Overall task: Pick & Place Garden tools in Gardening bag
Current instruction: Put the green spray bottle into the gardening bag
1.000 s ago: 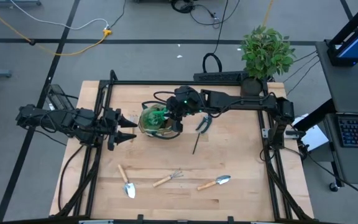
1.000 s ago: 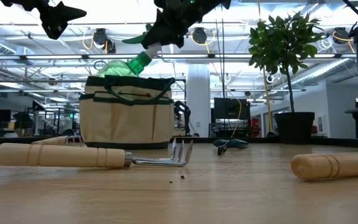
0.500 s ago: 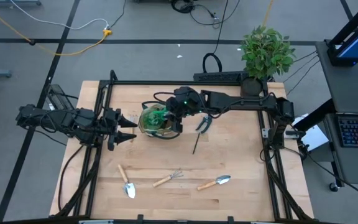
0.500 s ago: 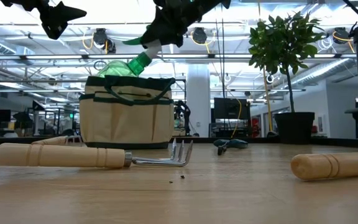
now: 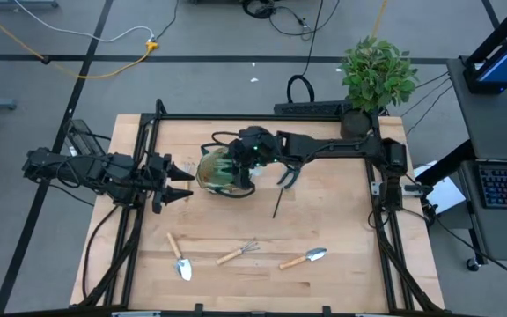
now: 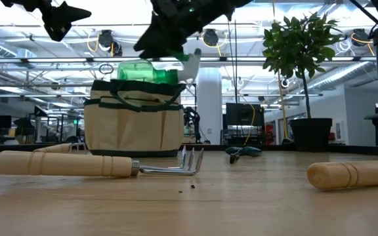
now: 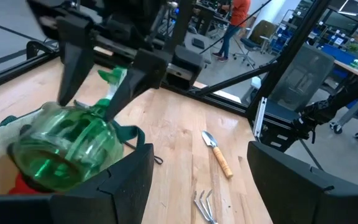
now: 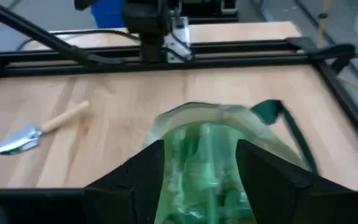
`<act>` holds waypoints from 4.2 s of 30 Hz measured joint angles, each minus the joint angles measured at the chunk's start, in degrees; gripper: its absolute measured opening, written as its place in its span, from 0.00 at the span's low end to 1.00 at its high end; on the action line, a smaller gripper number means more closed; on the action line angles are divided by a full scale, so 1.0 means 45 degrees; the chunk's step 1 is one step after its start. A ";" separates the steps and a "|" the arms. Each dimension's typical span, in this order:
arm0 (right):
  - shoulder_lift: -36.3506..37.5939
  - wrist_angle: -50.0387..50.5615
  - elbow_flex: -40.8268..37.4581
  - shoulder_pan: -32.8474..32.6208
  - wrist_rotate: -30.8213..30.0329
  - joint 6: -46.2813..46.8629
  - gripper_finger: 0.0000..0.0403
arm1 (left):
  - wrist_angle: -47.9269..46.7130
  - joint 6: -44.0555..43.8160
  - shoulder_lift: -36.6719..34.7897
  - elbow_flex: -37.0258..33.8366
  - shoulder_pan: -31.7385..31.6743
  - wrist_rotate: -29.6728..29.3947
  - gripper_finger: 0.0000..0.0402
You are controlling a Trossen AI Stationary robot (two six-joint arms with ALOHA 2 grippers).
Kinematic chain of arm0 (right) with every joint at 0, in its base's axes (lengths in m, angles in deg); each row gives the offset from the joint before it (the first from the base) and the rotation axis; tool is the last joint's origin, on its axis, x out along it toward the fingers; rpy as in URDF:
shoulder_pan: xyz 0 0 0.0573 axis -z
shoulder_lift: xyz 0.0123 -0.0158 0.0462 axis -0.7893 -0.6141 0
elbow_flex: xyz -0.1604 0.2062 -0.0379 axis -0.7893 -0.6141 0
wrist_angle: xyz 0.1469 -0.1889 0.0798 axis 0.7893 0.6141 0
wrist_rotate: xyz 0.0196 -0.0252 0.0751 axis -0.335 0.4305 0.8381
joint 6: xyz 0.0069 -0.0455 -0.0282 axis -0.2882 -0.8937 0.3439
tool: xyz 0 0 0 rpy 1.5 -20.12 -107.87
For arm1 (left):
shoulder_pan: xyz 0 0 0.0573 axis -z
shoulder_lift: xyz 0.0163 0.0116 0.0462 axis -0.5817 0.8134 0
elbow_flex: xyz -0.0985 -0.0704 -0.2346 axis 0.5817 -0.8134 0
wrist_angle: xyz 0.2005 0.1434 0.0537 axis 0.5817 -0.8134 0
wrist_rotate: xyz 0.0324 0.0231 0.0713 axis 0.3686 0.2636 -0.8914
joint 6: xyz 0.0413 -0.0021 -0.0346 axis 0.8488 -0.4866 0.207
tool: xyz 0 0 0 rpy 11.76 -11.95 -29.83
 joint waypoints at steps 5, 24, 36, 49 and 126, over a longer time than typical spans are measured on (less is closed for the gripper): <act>-0.0038 -0.0165 -0.0015 0.0000 0.0130 0.0032 0.48 | 0.0000 -0.0010 0.0000 0.0000 0.0000 0.0038 0.66; 0.0221 0.0393 0.0594 -0.0092 0.0048 0.0053 0.42 | 0.0000 0.0053 0.0000 0.0000 0.0000 0.0038 0.66; -0.0222 0.0613 0.0798 -0.0073 -0.0576 -0.0005 0.33 | 0.0002 0.0097 0.0005 0.0000 -0.0003 0.0033 0.66; 0.1635 -0.0192 0.0991 -0.0372 -0.0703 -0.1064 0.33 | 0.1516 0.1656 0.0015 0.0000 -0.0121 -0.0201 0.66; 0.5247 -0.6371 -0.9698 0.0769 -0.0578 0.2445 0.70 | 0.4265 0.0852 0.1005 0.0000 -0.0306 -0.0690 0.66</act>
